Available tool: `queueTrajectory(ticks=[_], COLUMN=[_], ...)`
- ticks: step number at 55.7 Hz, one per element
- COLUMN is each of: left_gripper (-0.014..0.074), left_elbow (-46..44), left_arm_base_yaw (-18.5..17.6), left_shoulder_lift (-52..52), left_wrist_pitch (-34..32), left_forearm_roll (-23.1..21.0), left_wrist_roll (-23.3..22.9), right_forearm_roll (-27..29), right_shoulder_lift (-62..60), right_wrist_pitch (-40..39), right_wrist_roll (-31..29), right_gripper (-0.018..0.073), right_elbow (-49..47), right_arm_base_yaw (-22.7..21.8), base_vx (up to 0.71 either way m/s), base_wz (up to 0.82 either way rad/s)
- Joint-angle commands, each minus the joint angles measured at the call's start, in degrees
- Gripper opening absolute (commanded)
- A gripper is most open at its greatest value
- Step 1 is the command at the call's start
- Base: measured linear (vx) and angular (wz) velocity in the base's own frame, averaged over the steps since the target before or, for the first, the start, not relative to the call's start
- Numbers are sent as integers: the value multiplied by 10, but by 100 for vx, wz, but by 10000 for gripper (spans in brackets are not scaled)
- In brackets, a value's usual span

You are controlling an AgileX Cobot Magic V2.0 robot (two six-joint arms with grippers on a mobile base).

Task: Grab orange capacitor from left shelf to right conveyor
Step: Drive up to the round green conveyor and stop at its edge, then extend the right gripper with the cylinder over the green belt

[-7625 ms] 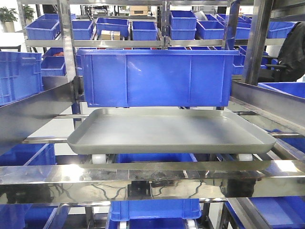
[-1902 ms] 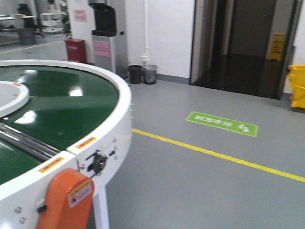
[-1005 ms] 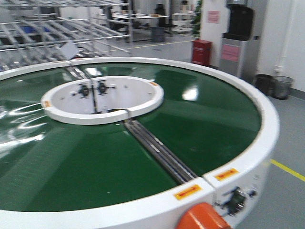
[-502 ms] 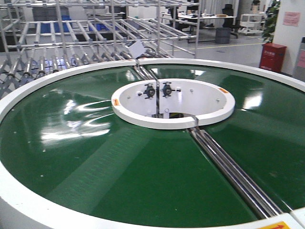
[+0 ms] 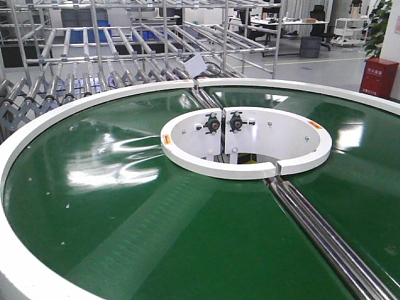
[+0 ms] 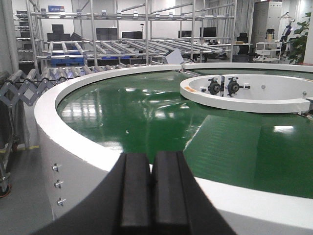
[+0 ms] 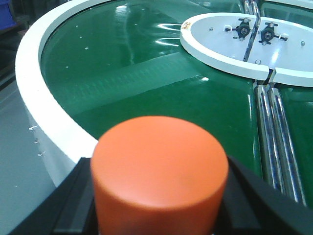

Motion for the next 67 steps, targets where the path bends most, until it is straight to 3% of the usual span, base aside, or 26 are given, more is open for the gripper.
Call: queueTrajectory(ticks=[1,55,62,67], left_gripper=[-6,-6,-6,-6], left_elbow=[19,19,19,19], left_arm_base_yaw=[-3,-3,-3,-3], left_shoulder_lift=[-7,-7,-7,-7], left_wrist_pitch=[-47,-47,-47,-47], left_forearm_roll=[-4,-4,-4,-4], left_wrist_roll=[-1,-1,-1,-1], right_forearm_roll=[-8,-8,-26,-68], right_shoulder_lift=[4,4,23,60], right_wrist_pitch=[-50,-56,-83,-128], right_wrist_roll=[-2,-2,7,49], right_gripper=[344,344,344,344], right_elbow=[-16,-16,-16,-17], right_arm_base_yaw=[1,1,1,1], base_vx=[12,6,0,0], base_wz=[-3,-2,0,0])
